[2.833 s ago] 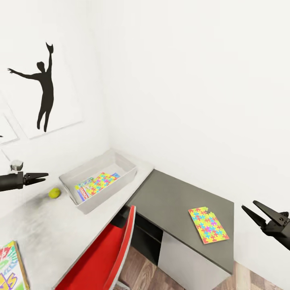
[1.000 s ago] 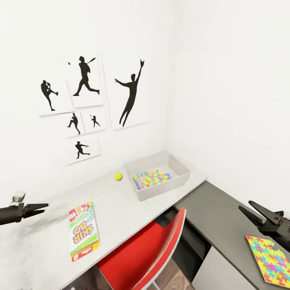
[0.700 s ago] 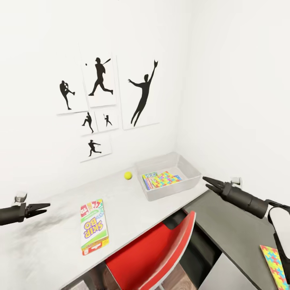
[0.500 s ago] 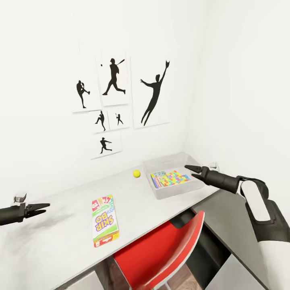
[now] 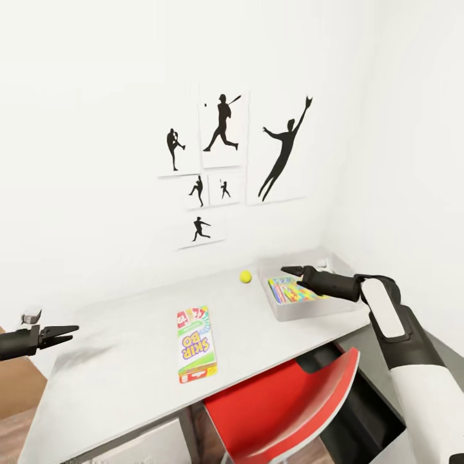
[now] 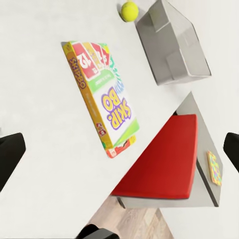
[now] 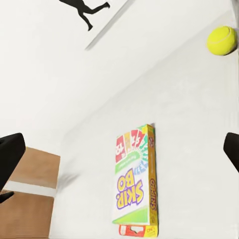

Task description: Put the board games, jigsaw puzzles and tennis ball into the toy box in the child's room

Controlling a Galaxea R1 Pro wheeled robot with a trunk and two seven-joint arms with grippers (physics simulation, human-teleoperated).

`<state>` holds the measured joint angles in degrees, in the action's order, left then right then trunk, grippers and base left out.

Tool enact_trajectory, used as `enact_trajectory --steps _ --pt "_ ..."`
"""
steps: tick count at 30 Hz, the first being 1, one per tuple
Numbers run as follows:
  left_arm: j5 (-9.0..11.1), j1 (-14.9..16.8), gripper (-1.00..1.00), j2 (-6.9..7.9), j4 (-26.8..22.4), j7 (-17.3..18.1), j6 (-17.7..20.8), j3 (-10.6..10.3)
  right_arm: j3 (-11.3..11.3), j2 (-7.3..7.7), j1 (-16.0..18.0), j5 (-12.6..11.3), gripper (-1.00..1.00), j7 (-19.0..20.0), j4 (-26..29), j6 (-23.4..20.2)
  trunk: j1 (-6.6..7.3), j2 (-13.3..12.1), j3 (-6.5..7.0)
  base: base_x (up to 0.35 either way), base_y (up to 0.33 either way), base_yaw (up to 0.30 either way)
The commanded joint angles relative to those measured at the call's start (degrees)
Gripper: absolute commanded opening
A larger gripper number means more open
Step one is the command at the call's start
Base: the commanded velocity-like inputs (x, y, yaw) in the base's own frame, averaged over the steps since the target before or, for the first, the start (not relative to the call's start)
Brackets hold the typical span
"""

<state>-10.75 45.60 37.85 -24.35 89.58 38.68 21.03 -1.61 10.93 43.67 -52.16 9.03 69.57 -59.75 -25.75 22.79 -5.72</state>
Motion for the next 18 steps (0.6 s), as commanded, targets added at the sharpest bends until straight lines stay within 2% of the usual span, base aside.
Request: enact_trajectory --steps 1,4,8,11,18 --pt "-0.6 0.1 1.0 -0.02 0.01 0.42 0.61 0.32 -0.06 -0.01 0.07 0.64 1.0 0.33 0.09 -0.25 -0.04 0.13 -0.13 0.0 0.0 0.282" --pt "-0.59 0.1 1.0 0.02 0.01 0.42 0.61 0.33 0.47 -0.11 0.09 0.78 1.0 -1.49 0.37 -0.25 -0.04 0.13 -0.13 0.002 -0.024 0.282" --pt "-0.59 0.1 1.0 -0.07 0.01 0.42 0.61 0.33 3.44 -0.2 0.16 0.53 1.0 -5.14 0.51 -0.25 -0.04 0.13 -0.13 0.122 -0.055 0.288" --pt "-0.59 0.1 1.0 -0.08 0.01 0.42 0.61 0.33 4.16 -0.2 0.17 0.39 1.0 -6.09 0.55 -0.25 -0.04 0.13 -0.13 0.153 -0.015 0.207" --pt "-0.59 0.1 1.0 -0.07 0.01 0.42 0.62 0.33 4.65 -0.23 0.22 0.75 1.0 -7.21 0.25 -0.25 -0.04 0.13 0.16 0.029 -0.003 0.208"
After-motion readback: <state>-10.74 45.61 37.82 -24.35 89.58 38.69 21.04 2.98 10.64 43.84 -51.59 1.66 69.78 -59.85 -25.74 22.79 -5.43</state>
